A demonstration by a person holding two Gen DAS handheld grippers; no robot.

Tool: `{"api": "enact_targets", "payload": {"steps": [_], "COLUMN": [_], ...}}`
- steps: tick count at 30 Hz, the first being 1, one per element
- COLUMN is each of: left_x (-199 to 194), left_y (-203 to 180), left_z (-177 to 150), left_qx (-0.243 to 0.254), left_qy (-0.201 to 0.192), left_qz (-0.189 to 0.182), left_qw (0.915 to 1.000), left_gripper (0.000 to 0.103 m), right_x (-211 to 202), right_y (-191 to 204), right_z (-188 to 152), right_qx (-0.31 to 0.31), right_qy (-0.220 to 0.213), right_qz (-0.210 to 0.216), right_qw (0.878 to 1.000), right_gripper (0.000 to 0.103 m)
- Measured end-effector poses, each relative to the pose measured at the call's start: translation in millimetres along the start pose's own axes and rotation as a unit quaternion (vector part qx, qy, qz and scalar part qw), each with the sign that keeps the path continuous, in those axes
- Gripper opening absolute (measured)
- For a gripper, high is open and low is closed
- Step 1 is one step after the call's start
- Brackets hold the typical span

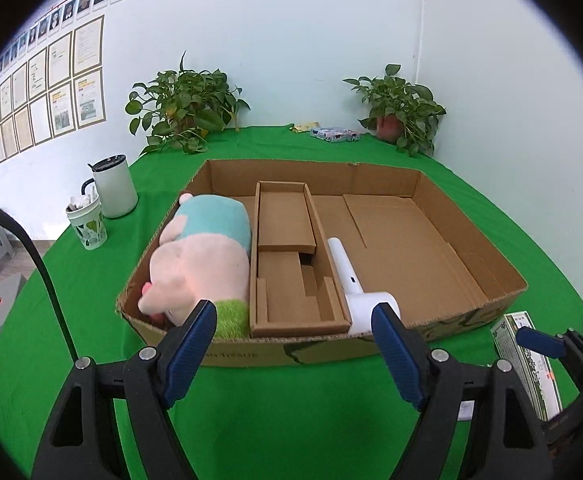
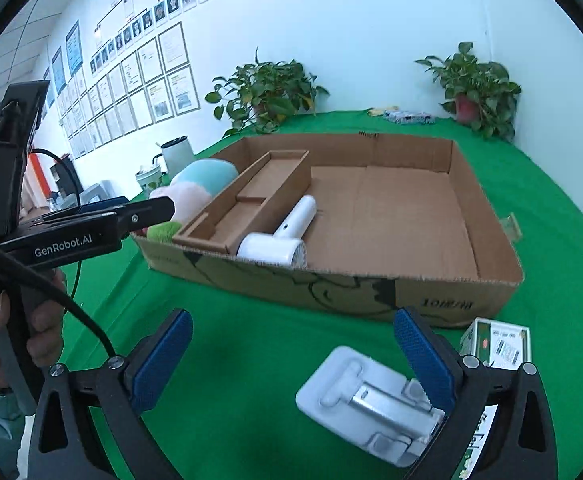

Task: Organize objects
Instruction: 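Reach the right gripper to the white phone stand and grasp it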

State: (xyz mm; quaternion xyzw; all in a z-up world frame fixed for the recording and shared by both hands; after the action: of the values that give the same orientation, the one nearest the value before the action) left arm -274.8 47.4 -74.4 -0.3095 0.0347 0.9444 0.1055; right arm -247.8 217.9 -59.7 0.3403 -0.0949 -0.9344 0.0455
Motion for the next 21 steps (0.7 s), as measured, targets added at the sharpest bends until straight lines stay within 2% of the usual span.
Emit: {"api": "enact_targets", "payload": {"steps": [6,9,10,13,17,19,21], "left_x": [-0.4,-2.1,-2.5,-1.1,1.6,1.8,1.8], "left_y": [-5.7,-4.2,-3.6,-3.6,-9.4,-10.9,-11.0], "left_z": [-28.8,-40.5,-43.7,-53.0,-62.1,-65.2,-67.8], "left_qx": [-0.003,-0.009,-0.012,-0.021,-0.028,-0.031,-0.033], "left_qy": [0.022,0.031,0.034,0.044,0.057,0.061,0.065], "left_qz": [-0.008,-0.012,-0.014,-0.027,-0.045,-0.055,-0.064], "left_qw": [0.9997,0.9994,0.9993,0.9985,0.9970,0.9962,0.9953], "left_gripper": [0.079,0.080,0.080,0.080,0.079,0.079,0.080], "right_x": [21.0,37.5,38.7,33.7,43.5,45.4,41.8], "right_y": [-20.9,-51.2,-58.8,-69.5,-62.5,-55.4,-42.4], "right_z": [-32.9,-54.5,-60.2,-60.7,-76.5,-81.2,-85.8], "right_qx": [-0.023,-0.017,-0.017,-0.044,-0.075,-0.102,-0.098], "right_qy": [0.052,0.107,0.122,0.136,0.188,0.192,0.195], "right_qz": [0.000,-0.013,-0.008,-0.021,-0.020,-0.037,-0.016], "right_qw": [0.998,0.994,0.992,0.990,0.979,0.975,0.976], "right_gripper": [0.102,0.102,0.097,0.098,0.100,0.099,0.099]}}
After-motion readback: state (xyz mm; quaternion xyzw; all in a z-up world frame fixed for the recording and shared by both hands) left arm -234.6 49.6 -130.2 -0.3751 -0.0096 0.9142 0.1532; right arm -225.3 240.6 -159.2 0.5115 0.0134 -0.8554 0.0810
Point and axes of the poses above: each gripper's, at about its wrist camera, not at the fingertips, and x roughly the way its jaws point, y to its left, z to its top, the point moved 10 cm from there along x, roughly the way its jaws point, and after that the axes turned 5 degrees about x, right-handed, at the moved point
